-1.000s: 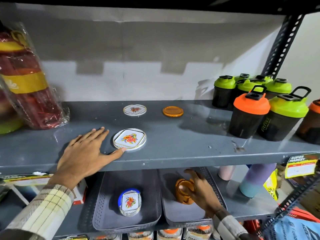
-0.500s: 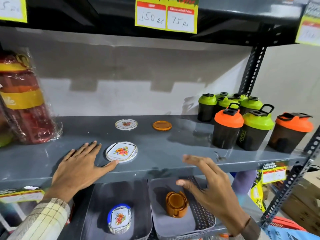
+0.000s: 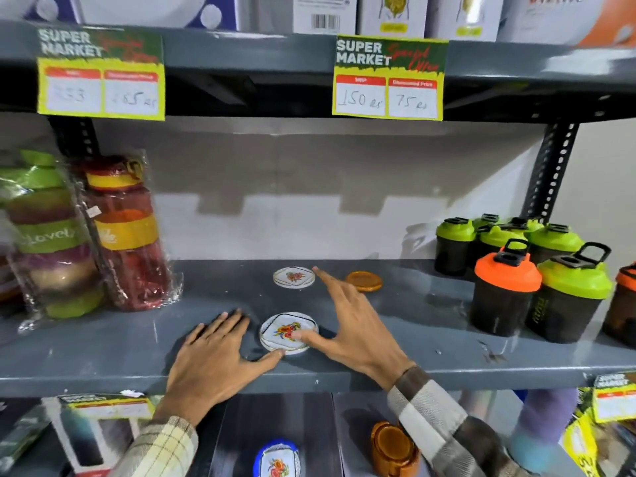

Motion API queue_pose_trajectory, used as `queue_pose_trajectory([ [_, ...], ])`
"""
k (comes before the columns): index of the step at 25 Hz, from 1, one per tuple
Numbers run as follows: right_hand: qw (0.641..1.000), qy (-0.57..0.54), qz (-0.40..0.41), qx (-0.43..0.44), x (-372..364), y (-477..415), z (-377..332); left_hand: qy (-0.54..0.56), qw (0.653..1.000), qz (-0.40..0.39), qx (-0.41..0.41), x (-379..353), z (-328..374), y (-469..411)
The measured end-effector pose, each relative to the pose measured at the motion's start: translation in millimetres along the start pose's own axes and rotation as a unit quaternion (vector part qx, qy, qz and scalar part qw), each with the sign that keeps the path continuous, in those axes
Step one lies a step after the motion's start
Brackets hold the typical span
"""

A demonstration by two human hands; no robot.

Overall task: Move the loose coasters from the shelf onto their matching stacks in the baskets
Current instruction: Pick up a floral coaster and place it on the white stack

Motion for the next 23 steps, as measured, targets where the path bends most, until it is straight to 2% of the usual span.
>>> queue_pose_trajectory([
  [4,0.988,0.015,-0.145,-0.06,-37,-7,16,-0.004,1.0,0.007,0.002,1,-1,-1],
  [7,0.982,-0.019,-0.174,-0.064,-46,-4,27,-0.004,1.0,0.009,-0.004,2,0,-1],
  [9,0.984,-0.028,-0.167,-0.061,-44,-4,26,-0.002,1.0,0.007,-0.002,2,0,-1],
  [16,0.997,-0.067,-0.009,-0.048,-3,-6,15,0.0,1.0,-0.011,0.002,1,-1,0],
  [20,0.989,-0.104,0.107,-0.017,39,-10,-12,0.01,1.0,-0.005,0.01,1,0,-3],
  [23,0.975,-0.09,0.201,0.035,79,-11,-39,0.018,0.999,-0.016,0.023,-1,-1,-3],
])
Point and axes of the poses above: each hand's wrist, its own y-axis away from the middle knuckle, its own x-axis out of the back of the hand, z = x × y, the point moved 3 cm from there along -y, towards the middle knuckle, and after that the axes turned 14 degrees about z, right-handed, at the moved point
